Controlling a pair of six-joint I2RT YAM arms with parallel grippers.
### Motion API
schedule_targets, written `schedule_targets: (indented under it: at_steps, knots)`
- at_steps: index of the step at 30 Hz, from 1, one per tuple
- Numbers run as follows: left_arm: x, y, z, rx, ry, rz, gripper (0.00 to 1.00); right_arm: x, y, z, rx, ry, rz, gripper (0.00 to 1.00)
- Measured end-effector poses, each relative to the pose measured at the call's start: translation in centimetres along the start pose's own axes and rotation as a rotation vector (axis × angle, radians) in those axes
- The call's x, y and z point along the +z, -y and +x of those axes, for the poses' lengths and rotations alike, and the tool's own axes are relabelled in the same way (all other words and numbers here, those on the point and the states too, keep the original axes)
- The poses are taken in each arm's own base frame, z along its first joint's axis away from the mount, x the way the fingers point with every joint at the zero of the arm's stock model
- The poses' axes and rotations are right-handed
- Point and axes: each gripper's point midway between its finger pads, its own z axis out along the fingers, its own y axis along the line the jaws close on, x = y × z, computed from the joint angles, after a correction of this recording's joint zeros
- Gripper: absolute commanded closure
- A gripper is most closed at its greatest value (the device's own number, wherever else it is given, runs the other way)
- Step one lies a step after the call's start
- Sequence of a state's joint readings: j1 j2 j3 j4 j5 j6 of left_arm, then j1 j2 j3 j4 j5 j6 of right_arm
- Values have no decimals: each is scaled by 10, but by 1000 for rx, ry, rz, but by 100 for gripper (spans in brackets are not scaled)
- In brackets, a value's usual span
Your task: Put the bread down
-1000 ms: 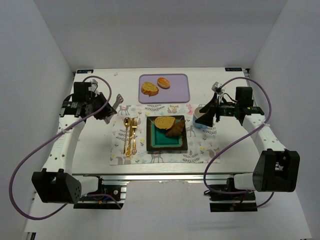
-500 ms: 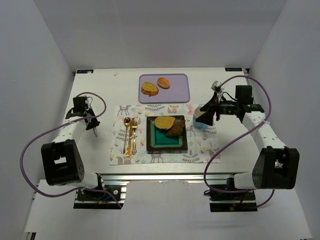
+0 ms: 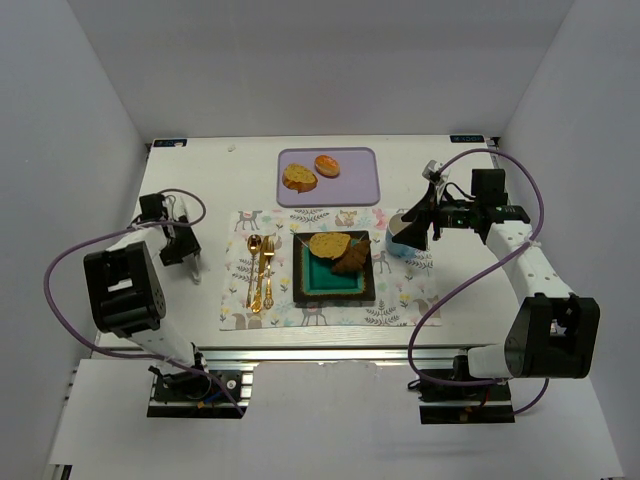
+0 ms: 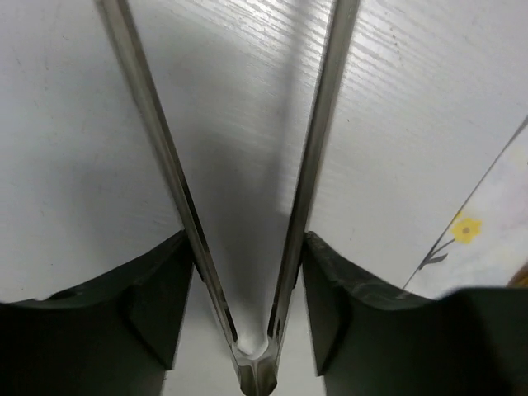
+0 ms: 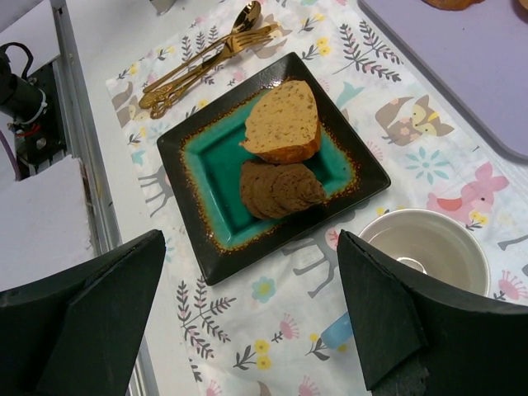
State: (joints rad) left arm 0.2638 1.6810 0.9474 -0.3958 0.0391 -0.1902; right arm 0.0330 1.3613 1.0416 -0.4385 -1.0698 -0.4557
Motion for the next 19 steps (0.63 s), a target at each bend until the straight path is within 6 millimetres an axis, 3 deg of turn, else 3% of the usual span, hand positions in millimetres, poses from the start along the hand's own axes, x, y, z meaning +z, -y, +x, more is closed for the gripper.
schedule_targets:
  at_steps: [1, 2, 5, 9, 14, 19]
  knots:
    - [-1, 0, 0, -1, 0, 8, 14, 0, 0, 0, 3, -2, 1, 11]
    - [-3, 0, 1, 4, -2, 13, 9, 0, 0, 0, 5, -3, 1, 11]
    - [-18, 2, 0, -12, 10, 27, 7, -1, 1, 0, 10, -11, 10, 11]
    - [-56, 10, -18, -28, 109, 62, 3, -4, 9, -2, 36, -33, 65, 11]
    - [-122, 31, -47, -62, 305, 171, 2, -13, 38, -8, 131, -60, 250, 11]
    - [-191, 73, -62, -64, 497, 424, 2, -21, 66, -14, 213, -39, 404, 11]
